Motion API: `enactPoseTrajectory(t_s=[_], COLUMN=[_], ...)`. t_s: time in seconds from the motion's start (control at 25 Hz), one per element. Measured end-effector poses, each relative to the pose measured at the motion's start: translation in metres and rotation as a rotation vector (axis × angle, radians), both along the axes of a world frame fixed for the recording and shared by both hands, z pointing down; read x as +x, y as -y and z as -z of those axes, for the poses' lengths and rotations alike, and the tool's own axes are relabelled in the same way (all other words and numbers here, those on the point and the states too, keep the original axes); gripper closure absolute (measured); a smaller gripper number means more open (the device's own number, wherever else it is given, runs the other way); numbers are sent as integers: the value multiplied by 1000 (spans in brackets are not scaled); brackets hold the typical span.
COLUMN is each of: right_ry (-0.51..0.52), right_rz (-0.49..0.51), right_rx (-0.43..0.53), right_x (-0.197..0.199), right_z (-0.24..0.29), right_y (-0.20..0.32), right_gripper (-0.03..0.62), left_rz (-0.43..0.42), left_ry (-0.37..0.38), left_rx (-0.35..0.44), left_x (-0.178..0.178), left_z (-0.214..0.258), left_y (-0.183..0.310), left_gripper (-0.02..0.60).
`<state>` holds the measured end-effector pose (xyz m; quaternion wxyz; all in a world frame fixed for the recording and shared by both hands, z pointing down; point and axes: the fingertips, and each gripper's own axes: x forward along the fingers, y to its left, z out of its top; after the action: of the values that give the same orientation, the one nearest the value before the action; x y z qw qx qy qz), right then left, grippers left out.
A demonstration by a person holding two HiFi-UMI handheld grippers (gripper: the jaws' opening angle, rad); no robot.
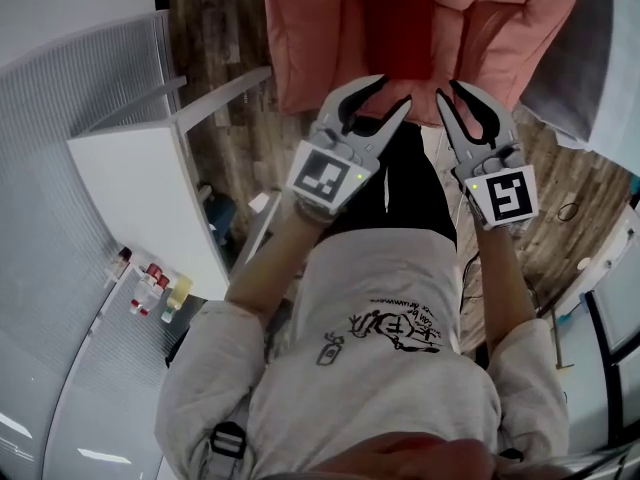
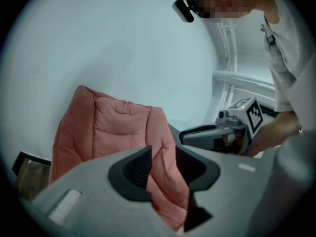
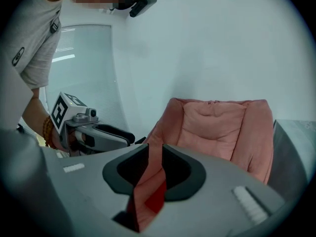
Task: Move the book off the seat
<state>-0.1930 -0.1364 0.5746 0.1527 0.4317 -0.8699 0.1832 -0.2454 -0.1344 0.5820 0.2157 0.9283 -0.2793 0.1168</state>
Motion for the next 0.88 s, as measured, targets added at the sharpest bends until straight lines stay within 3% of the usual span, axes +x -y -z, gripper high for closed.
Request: enactPoseTrajectory(t_s=[0.28, 0.6, 0.88], right_ry=[-13, -31, -46], right_rz=[29, 38, 14], right_rx=[-68, -168, -217], right_x=[-6, -9, -4], right_z=[-79, -176, -255], right_y=[6, 5, 12], right_gripper=[479, 436, 396], left_rz=[9, 0, 44], left_ry=[7, 83, 92], left_rx=[-64, -133, -220], left_x=[-3, -14, -29], left_z=[-70, -173, -261], left_y=[6, 16, 23], left_gripper=[434, 373, 333])
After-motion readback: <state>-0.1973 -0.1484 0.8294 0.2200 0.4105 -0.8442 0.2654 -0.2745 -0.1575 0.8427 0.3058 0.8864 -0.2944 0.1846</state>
